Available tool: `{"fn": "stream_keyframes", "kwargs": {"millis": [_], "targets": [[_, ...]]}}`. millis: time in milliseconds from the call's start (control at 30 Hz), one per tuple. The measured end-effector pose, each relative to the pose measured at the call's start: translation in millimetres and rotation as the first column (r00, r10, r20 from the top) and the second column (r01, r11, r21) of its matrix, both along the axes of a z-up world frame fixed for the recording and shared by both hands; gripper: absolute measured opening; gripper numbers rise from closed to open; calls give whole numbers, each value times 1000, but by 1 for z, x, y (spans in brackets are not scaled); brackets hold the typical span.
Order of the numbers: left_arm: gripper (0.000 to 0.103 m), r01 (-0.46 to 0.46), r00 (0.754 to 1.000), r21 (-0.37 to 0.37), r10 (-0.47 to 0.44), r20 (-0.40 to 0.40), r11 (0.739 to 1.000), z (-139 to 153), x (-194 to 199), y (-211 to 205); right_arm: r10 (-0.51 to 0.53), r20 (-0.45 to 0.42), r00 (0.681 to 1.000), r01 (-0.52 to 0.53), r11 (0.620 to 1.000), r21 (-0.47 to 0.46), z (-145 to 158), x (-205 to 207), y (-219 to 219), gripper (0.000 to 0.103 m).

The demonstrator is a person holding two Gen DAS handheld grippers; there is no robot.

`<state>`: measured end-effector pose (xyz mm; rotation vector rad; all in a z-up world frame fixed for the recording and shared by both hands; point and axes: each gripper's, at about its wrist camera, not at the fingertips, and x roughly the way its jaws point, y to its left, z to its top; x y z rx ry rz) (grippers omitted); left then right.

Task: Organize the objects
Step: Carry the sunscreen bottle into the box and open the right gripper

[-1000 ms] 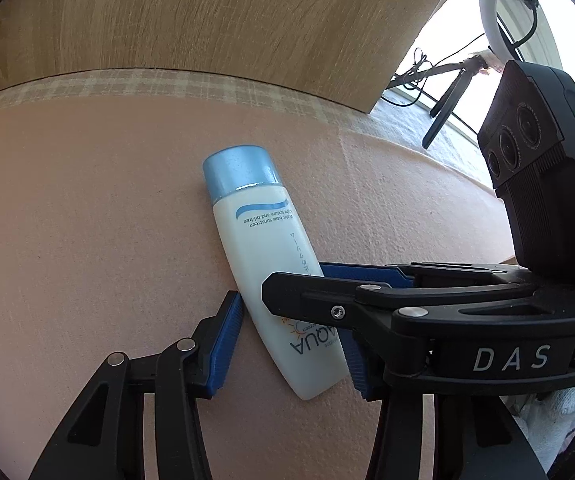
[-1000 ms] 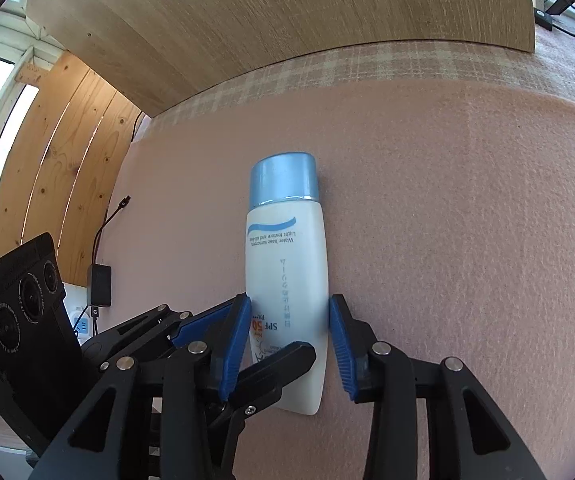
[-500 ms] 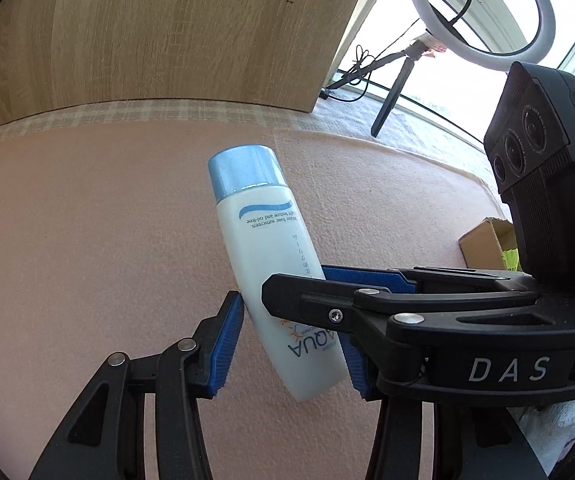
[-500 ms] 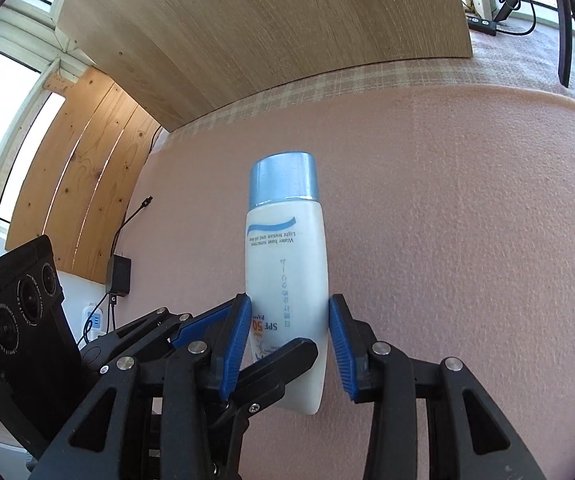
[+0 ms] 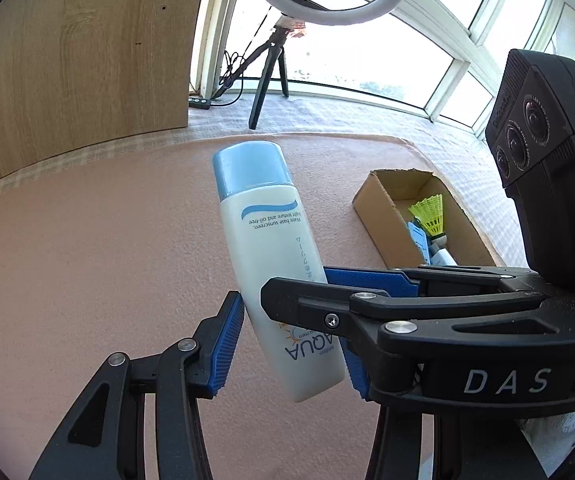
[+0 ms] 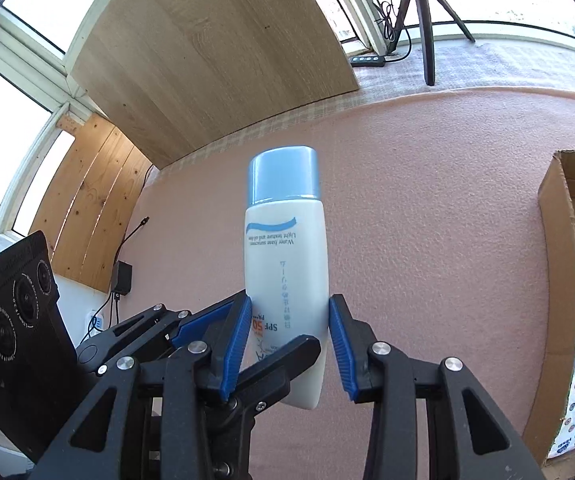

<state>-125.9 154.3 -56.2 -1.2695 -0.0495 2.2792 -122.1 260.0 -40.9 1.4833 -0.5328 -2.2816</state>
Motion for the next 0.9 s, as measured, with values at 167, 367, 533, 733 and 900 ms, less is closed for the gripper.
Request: {"fn": "stream_keyframes", "kwargs": {"millis": [167,367,533,733,900], "targets": [[50,97,995,-6,-97,-15,995,8,23,52,-85,-15,996,85,996,1,8,33,45,36],[50,203,979,-3,-203,-11,979,8,45,114,-184,-9,983,184,983,0,8,62,100,36],[50,272,962,2,-272,-18,962,12,62,158,-252,-18,968,252,968,13,10,79,141,36],[50,340,940,-5,-340,-15,940,11,73,211,-320,-18,947,320,947,21,7,94,184,36],[50,384,923,-12,-384,-12,923,9,81,246,-363,-16,932,363,931,30,4,101,213,36]]}}
